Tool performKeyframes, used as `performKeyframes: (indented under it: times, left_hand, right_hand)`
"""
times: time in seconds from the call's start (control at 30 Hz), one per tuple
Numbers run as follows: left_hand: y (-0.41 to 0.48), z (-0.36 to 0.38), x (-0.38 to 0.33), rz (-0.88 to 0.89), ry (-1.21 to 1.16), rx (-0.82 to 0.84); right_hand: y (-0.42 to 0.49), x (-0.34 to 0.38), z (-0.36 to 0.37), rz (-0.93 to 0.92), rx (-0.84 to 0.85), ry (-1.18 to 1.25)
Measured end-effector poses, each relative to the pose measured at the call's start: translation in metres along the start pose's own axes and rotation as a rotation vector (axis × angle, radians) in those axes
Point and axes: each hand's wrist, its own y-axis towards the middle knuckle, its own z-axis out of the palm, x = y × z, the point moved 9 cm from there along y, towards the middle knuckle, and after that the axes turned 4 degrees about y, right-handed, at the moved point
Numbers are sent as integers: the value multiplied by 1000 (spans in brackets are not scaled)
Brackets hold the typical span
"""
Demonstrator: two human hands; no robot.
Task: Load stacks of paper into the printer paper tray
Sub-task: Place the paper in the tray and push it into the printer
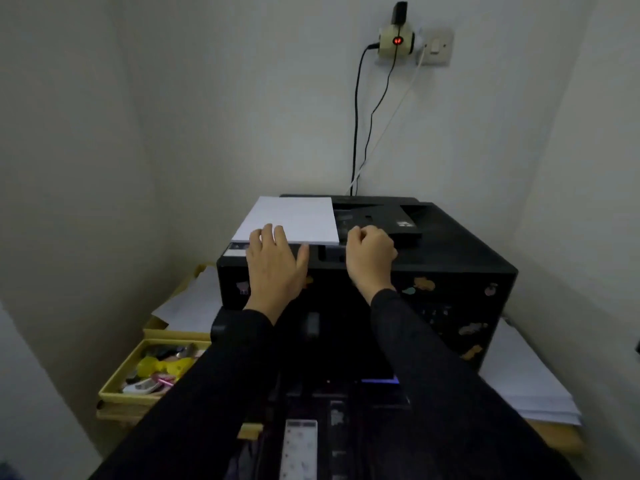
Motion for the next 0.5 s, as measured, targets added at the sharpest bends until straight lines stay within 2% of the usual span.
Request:
performKeyframes:
  times: [0.17, 0.33, 0.5]
  left_hand:
    - [76, 24, 38, -78, -12, 139]
    - [109, 63, 71, -203, 27, 352]
    - [111, 85, 83, -286, -24, 475]
  right_hand:
    - [68, -10, 56, 277, 149, 97]
    - [106, -34, 104, 423, 275, 25]
    - [117, -50, 137, 528, 421, -69]
